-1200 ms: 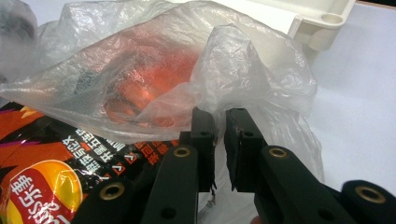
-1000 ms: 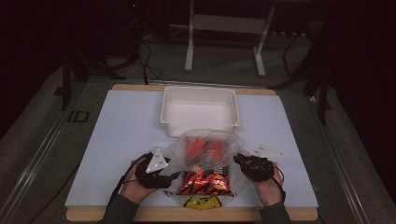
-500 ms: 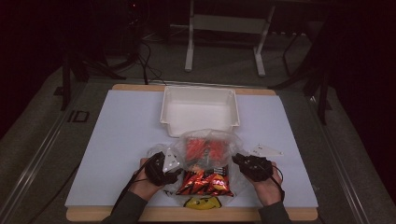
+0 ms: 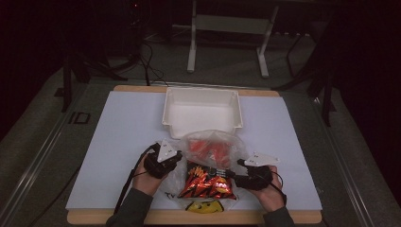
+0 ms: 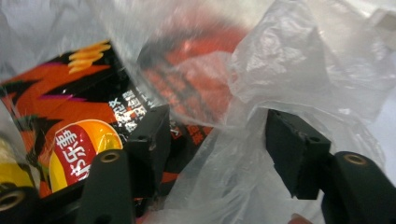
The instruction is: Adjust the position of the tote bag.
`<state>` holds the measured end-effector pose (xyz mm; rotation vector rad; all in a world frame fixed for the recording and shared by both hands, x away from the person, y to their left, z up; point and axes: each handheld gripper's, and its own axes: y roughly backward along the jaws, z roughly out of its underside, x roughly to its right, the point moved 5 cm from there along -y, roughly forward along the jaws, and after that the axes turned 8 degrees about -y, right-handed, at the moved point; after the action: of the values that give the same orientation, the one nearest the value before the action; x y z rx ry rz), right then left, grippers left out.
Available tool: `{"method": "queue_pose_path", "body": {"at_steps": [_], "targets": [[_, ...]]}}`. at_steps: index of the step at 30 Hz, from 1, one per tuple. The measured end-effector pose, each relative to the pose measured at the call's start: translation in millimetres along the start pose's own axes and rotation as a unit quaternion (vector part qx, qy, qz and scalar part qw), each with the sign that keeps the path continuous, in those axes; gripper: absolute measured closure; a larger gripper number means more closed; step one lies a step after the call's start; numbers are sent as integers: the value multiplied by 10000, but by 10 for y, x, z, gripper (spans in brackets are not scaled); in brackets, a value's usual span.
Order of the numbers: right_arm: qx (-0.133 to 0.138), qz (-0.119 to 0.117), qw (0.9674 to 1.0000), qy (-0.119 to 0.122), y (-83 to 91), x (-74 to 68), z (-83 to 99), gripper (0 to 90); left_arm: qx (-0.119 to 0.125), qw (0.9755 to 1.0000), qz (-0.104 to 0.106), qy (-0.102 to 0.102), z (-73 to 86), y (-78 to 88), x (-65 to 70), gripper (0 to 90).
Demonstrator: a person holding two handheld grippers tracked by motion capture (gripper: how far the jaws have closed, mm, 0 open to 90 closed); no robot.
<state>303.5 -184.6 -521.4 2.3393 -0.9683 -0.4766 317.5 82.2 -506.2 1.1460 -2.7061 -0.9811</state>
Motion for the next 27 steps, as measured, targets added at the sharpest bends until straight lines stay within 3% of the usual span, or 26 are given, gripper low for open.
{"method": "queue_pose_path", "body": {"at_steps": [3,5,6,8,11,22,27], "targets": [[-30,136,9999,73,-31,2,-1,429,129,9996,3,258,-28,23,-65,867],[-71,329,9994,47,-40,39,-2,516,187,9991,16,369,-41,39,-105,878],[-118,432,9990,13,-41,59,3,608,208,9989,0,409,-46,51,-132,882],[-151,495,9986,-42,-35,97,13,723,273,9983,3,508,-57,80,-194,890],[-185,606,9979,-105,-8,150,37,826,361,9972,-15,659,-66,131,-294,897],[-321,886,9955,-57,143,276,160,898,344,9917,-272,1210,15,210,-600,900],[-331,996,9943,-161,222,338,213,900,346,9866,-453,1530,44,204,-712,900]]}}
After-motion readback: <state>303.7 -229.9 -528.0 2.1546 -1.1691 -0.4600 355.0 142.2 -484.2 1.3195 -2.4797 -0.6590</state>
